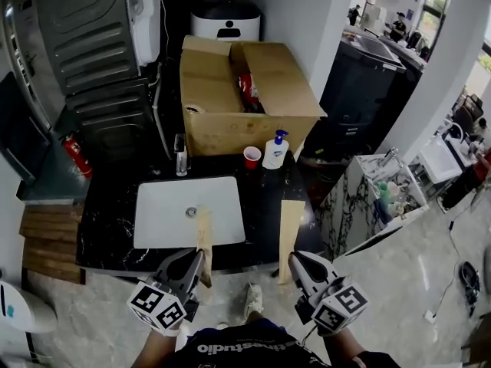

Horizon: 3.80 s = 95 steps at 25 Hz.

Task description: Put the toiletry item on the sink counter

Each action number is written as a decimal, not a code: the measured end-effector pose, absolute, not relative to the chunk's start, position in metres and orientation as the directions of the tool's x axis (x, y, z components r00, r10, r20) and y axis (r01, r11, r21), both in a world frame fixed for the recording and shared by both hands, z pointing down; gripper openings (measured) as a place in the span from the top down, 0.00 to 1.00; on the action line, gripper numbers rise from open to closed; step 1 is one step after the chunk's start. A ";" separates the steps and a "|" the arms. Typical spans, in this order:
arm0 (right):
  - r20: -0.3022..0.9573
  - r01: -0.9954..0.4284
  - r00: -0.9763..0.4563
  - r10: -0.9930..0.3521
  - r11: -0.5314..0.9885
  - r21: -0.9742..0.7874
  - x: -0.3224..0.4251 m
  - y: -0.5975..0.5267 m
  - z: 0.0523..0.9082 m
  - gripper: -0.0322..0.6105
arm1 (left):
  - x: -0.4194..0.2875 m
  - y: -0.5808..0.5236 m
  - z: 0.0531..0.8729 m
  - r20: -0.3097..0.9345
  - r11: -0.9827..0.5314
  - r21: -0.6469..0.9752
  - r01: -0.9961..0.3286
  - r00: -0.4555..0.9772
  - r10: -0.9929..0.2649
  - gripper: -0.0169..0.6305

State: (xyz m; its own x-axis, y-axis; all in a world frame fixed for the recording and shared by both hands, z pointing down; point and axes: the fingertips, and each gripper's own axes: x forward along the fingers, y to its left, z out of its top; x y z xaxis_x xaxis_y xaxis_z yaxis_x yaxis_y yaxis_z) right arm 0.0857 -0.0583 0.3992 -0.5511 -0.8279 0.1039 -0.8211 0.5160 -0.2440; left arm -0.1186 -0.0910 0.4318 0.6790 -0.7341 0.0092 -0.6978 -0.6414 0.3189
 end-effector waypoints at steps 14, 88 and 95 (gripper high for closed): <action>0.066 -0.738 -0.651 -0.756 0.611 -0.287 0.155 -0.215 0.397 0.89 | -0.027 -0.234 0.415 0.059 -0.587 0.278 -0.760 0.623 -0.780 0.94; 0.112 -0.757 -0.633 -0.766 0.582 -0.296 0.112 -0.270 0.392 0.89 | -0.102 -0.279 0.385 -0.088 -0.549 0.163 -0.820 0.543 -0.835 0.95; 0.193 -0.761 -0.634 -0.749 0.562 -0.323 0.118 -0.285 0.424 0.89 | -0.100 -0.268 0.389 -0.087 -0.566 0.186 -0.803 0.560 -0.824 0.95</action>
